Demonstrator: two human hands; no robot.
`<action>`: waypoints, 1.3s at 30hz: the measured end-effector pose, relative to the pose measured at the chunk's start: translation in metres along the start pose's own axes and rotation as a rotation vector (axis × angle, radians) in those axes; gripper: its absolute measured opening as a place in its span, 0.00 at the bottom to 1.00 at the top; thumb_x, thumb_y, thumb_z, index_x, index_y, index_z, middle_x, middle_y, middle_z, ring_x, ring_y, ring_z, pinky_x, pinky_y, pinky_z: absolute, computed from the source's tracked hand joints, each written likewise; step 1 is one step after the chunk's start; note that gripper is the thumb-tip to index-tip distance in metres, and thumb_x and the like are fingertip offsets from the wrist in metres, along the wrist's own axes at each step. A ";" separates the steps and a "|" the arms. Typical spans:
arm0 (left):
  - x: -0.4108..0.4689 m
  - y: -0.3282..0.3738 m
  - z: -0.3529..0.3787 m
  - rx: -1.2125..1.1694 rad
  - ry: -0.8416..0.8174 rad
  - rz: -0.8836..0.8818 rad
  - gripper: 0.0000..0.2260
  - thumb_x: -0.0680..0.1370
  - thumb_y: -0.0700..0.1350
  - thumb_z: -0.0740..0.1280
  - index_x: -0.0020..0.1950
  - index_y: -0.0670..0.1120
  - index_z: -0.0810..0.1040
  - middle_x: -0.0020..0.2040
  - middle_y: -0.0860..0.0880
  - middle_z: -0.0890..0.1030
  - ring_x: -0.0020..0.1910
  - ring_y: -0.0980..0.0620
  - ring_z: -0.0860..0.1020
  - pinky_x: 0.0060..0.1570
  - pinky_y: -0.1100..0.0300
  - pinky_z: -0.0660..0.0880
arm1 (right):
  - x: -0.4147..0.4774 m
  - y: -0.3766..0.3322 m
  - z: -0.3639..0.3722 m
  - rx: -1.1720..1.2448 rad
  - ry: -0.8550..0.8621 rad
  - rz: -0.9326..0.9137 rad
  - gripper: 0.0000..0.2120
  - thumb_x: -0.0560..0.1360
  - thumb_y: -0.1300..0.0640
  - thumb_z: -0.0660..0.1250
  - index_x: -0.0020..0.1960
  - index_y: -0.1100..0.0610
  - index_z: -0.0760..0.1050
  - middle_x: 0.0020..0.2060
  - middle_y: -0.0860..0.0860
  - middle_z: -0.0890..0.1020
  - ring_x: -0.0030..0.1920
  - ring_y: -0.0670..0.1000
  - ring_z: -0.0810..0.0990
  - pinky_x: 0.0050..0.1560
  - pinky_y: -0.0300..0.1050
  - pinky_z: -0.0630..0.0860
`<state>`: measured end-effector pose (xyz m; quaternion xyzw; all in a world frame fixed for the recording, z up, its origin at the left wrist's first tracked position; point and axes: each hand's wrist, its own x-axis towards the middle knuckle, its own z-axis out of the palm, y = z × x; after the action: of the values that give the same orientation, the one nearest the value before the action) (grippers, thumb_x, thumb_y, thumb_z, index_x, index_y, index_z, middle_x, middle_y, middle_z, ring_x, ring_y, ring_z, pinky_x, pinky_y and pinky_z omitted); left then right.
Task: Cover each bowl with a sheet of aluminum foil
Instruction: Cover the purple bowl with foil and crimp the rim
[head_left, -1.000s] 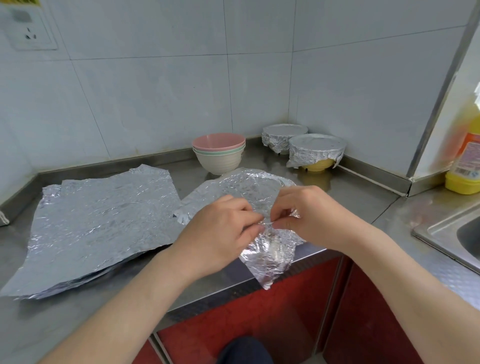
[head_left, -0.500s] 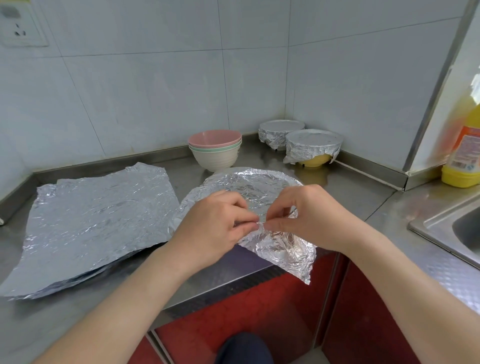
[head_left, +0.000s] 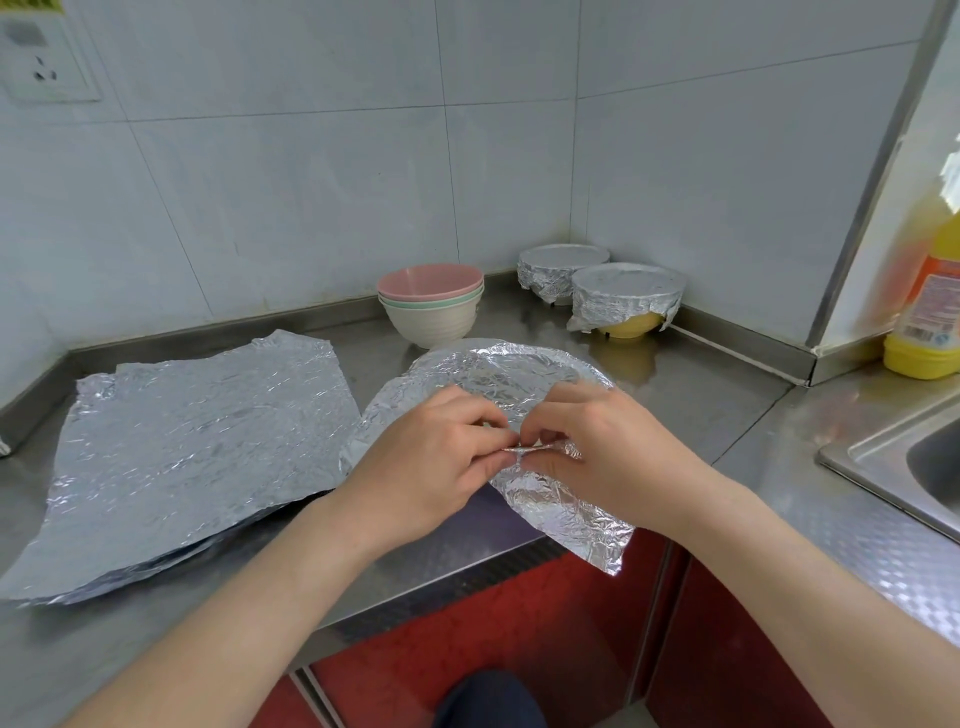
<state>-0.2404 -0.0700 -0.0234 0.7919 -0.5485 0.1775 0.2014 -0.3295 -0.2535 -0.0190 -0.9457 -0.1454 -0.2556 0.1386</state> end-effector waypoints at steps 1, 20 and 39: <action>-0.001 -0.001 0.001 0.006 -0.007 0.001 0.17 0.77 0.56 0.59 0.54 0.50 0.84 0.51 0.56 0.79 0.51 0.55 0.72 0.51 0.58 0.73 | 0.000 -0.001 0.002 0.003 0.011 0.008 0.07 0.71 0.51 0.74 0.44 0.52 0.79 0.39 0.49 0.78 0.41 0.53 0.78 0.42 0.52 0.75; -0.010 0.012 -0.021 -0.245 0.095 -0.145 0.10 0.77 0.53 0.67 0.54 0.52 0.84 0.49 0.61 0.80 0.52 0.61 0.75 0.53 0.70 0.69 | 0.000 0.020 -0.036 0.254 -0.081 0.176 0.04 0.70 0.49 0.74 0.44 0.48 0.84 0.44 0.41 0.82 0.46 0.39 0.79 0.49 0.32 0.71; -0.013 -0.017 -0.015 -0.136 0.106 -0.085 0.06 0.74 0.50 0.71 0.47 0.50 0.84 0.45 0.59 0.79 0.47 0.60 0.76 0.48 0.55 0.75 | 0.011 -0.019 -0.005 -0.014 -0.063 0.040 0.10 0.75 0.46 0.69 0.45 0.52 0.83 0.38 0.47 0.78 0.42 0.51 0.77 0.43 0.51 0.75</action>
<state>-0.2299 -0.0468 -0.0196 0.7884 -0.5137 0.1727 0.2910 -0.3287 -0.2353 -0.0056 -0.9569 -0.1293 -0.2237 0.1326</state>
